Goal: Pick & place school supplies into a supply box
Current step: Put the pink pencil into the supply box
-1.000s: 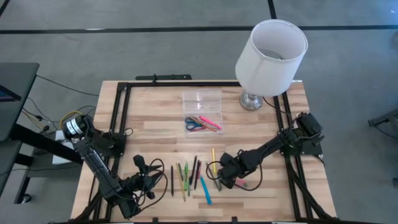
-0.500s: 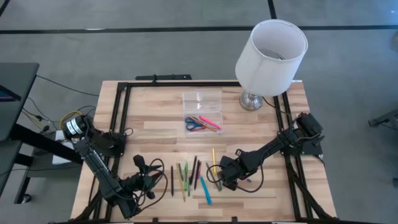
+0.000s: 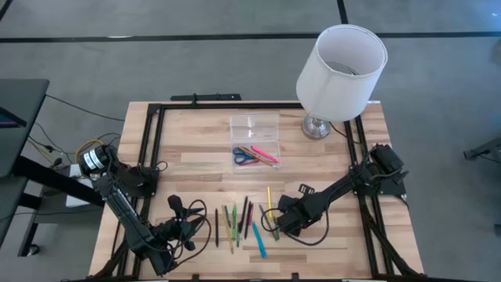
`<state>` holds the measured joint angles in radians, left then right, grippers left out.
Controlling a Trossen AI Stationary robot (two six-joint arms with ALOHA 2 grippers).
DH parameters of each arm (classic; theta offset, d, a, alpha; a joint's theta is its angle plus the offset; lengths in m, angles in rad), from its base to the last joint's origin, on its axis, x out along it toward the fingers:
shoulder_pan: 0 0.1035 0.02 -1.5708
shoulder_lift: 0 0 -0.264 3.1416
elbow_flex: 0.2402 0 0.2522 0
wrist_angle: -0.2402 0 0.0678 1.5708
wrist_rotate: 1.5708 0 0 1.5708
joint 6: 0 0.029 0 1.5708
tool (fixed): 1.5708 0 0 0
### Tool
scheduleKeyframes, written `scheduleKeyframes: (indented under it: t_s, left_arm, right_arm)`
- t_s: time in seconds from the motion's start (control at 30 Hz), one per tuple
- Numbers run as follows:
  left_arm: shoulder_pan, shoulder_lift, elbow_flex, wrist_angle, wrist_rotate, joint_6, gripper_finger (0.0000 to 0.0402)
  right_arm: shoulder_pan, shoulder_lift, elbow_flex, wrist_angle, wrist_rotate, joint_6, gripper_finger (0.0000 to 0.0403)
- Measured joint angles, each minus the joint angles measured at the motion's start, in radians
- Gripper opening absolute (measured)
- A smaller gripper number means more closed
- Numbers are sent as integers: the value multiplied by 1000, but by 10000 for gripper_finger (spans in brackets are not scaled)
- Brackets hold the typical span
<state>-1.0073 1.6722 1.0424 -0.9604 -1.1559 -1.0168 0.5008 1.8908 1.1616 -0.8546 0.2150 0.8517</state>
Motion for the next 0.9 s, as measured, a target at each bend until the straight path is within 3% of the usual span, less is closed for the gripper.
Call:
scheduleKeyframes:
  t_s: [0.2, 0.47, 0.63, 0.9]
  left_arm:
    - [0, 0, 0, 0, 1, 0, 114]
    - [0, 0, 0, -3, 10, 1, 114]
    - [0, 0, 0, -4, 9, 2, 114]
    - [0, 0, 0, -23, 10, 1, 114]
  right_arm:
    - [2, -4, 90, -123, 57, 0, 0]
    - [-18, -6, 216, -220, 208, -67, 0]
    - [-90, -8, 281, -204, 286, -182, 0]
    - [-258, -8, 300, -30, 288, -424, 0]
